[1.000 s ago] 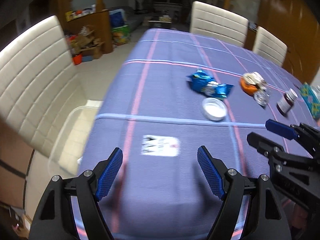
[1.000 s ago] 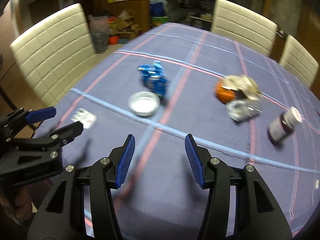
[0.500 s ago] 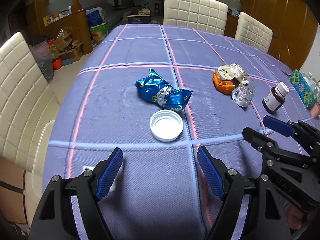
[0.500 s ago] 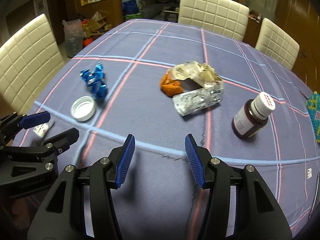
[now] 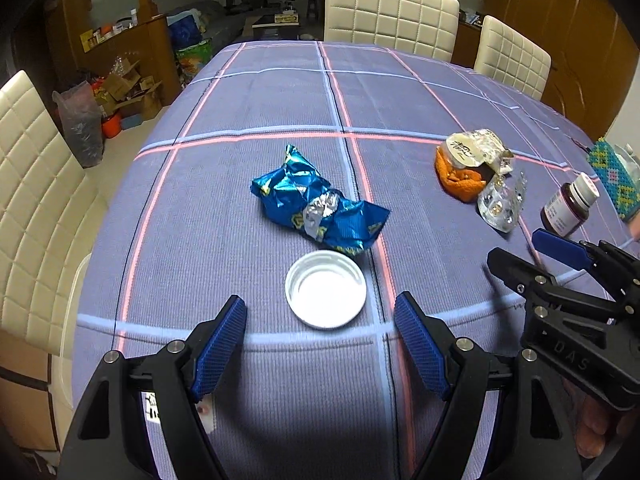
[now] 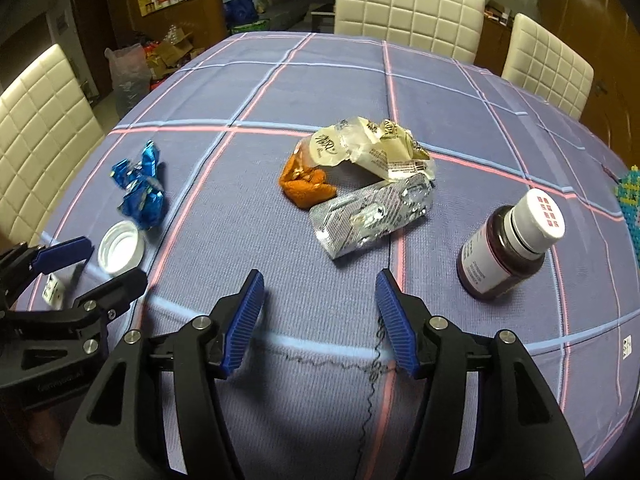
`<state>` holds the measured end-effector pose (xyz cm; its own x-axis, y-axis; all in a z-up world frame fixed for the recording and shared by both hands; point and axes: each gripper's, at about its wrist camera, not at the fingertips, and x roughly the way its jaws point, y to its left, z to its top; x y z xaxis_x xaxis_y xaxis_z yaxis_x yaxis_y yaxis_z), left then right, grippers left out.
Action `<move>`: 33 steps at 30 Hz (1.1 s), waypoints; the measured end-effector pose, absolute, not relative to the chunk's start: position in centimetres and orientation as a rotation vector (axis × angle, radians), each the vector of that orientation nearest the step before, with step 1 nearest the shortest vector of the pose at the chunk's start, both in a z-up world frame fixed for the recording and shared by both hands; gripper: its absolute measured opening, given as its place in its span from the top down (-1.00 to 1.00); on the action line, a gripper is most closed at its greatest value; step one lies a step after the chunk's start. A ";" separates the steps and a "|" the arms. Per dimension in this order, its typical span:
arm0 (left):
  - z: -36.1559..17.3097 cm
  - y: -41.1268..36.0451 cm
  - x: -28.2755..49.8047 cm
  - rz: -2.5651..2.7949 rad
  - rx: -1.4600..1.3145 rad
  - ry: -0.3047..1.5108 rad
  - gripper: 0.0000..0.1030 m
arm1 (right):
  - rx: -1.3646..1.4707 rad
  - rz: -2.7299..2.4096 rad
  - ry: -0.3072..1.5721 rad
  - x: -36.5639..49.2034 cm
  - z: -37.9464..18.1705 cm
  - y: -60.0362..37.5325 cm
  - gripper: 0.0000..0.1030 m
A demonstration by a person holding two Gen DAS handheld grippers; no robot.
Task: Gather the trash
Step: 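Grasp the white bottle cap with the left tool while the right tool grasps the silver blister pack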
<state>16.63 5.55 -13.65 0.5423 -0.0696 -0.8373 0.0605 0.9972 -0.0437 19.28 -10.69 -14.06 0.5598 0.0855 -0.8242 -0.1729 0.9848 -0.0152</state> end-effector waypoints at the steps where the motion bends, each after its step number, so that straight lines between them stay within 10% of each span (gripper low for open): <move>1: -13.7 5.4 16.8 -0.074 -0.003 0.992 -0.46 | -0.096 0.146 0.965 19.5 -14.1 -10.7 -0.20; 13: -14.0 4.4 16.8 -0.066 0.063 0.954 -0.45 | -0.030 0.073 0.962 22.4 -14.8 -11.5 -0.15; 19: -13.8 4.4 17.0 -0.064 0.068 0.939 -0.20 | -0.027 0.077 0.939 22.3 -14.7 -11.6 0.62; 23: -13.6 4.4 16.8 -0.070 0.067 0.933 0.25 | -0.032 0.080 0.927 21.6 -14.6 -11.4 0.75; 33: -12.7 4.9 14.5 -0.082 0.050 0.902 0.25 | -0.036 0.150 0.925 17.5 -14.2 -10.9 0.86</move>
